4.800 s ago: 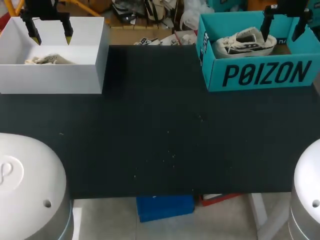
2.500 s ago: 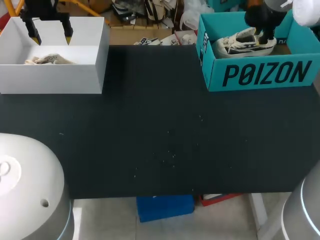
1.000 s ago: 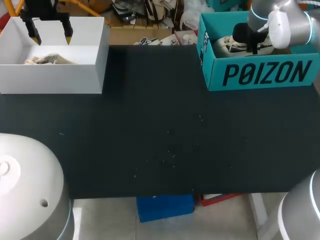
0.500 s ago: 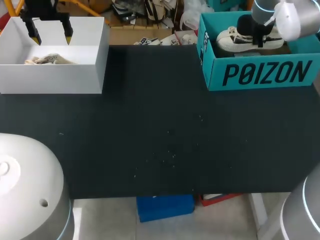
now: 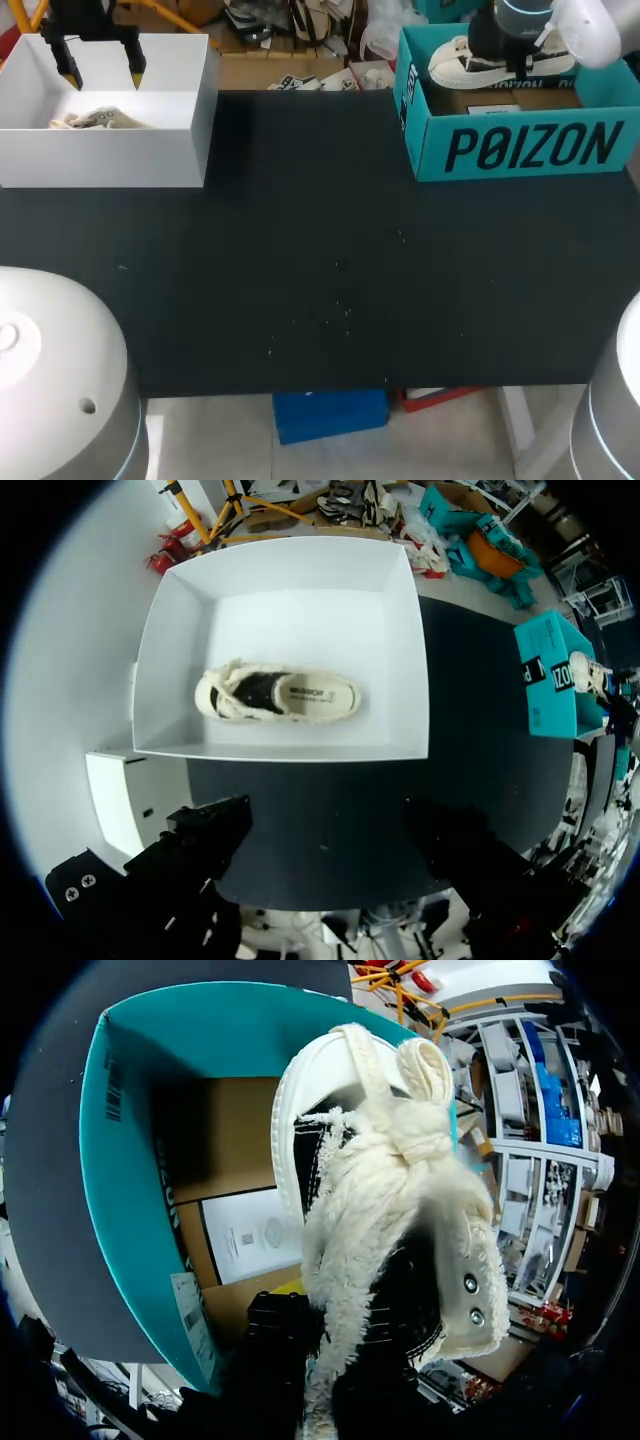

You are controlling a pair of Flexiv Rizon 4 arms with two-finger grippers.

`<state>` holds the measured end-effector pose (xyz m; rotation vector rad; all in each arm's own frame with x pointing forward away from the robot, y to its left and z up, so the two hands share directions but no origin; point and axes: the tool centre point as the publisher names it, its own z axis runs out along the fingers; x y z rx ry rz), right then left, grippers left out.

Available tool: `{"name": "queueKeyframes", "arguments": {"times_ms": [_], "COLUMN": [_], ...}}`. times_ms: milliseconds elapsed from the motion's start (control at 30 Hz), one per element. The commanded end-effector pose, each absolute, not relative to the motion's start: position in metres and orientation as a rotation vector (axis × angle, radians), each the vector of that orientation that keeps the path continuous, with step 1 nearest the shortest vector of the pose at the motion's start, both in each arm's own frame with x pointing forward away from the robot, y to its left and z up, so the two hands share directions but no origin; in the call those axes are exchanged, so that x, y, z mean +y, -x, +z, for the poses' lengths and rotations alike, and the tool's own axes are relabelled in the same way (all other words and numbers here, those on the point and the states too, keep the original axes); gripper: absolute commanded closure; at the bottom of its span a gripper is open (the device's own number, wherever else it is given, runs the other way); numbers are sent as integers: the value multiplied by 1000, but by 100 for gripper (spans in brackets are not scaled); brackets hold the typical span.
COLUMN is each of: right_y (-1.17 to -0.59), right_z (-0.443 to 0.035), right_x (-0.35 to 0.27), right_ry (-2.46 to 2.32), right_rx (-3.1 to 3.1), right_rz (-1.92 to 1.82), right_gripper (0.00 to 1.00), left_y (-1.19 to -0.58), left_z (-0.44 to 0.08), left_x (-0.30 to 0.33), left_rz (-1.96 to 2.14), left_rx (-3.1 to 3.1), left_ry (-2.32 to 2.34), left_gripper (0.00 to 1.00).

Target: Take the shoe out of the shoebox, open the shoe tongue, remove and reinsert the insole, then place the shoe into the shoebox

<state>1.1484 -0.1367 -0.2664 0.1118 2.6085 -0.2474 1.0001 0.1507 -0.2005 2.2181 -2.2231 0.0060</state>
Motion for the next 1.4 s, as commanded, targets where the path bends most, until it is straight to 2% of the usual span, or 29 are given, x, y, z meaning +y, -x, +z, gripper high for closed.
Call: {"name": "queueKeyframes", "arguments": {"times_ms": [33, 400, 700, 967, 1200, 1400], "right_y": [-1091, -1023, -947, -892, -849, -835], "right_z": [-178, -119, -116, -149, -208, -252], "right_x": [-122, -96, -36, 42, 106, 136], "right_ry": [-84, 9, -19, -66, -101, -158], "right_rx": [2579, 2535, 2562, 2581, 2632, 2618], "right_rz": [-248, -270, -212, -160, -102, -101], "right_gripper": [100, 100, 100, 100, 100, 100], "left_y": [-1000, -1000, -1000, -1000, -1000, -1000], "left_z": [-200, -200, -200, -200, -200, -200], "left_x": [150, 150, 150, 150, 150, 150], "left_rz": [3, 3, 3, 3, 3, 3], "left_rx": [-2222, -2222, -2222, -2222, -2222, -2222], "left_ry": [-2219, -2219, -2219, -2219, -2219, -2219], "left_gripper": [0, 0, 0, 0, 0, 0]}}
